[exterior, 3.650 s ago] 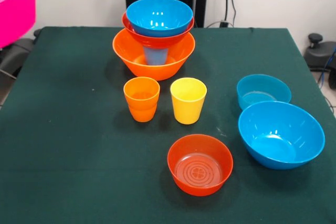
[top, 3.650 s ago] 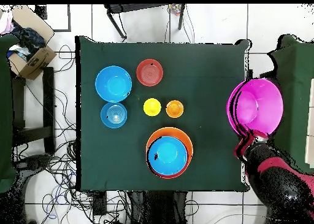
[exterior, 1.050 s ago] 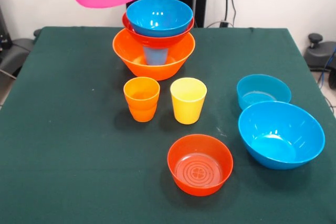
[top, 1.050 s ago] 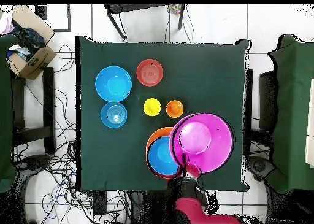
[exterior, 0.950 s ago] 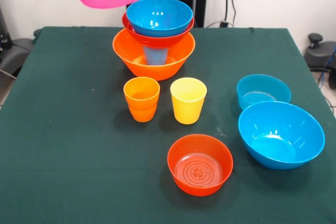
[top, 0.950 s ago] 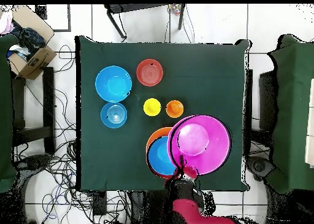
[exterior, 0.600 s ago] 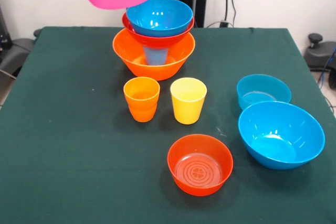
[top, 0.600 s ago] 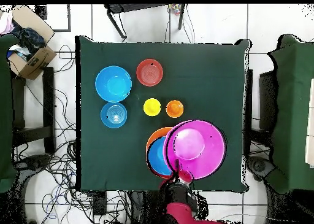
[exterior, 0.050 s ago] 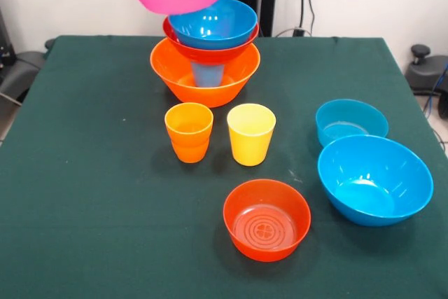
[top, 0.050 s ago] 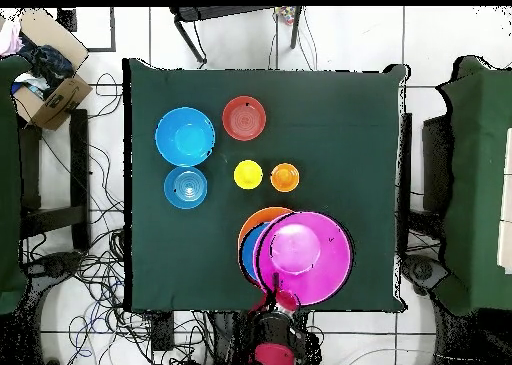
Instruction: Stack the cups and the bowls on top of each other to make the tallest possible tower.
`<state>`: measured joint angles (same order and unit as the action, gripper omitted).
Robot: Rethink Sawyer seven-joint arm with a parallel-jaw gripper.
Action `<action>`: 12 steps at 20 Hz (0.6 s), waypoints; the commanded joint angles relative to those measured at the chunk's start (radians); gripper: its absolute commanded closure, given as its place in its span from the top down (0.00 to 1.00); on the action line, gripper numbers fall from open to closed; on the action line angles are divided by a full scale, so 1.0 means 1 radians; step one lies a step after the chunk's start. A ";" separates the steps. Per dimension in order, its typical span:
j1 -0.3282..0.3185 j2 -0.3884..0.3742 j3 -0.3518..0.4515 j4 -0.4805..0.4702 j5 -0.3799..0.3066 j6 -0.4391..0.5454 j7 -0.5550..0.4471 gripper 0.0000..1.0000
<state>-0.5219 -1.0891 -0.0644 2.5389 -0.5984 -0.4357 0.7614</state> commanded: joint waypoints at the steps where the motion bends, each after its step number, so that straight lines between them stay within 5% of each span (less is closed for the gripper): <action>1: 0.080 0.076 -0.094 -0.087 0.007 -0.036 0.155 0.00; 12: 0.183 0.107 -0.168 -0.121 0.042 -0.052 0.169 0.00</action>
<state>-0.3929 -1.0314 -0.1953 2.5309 -0.5976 -0.4398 0.7614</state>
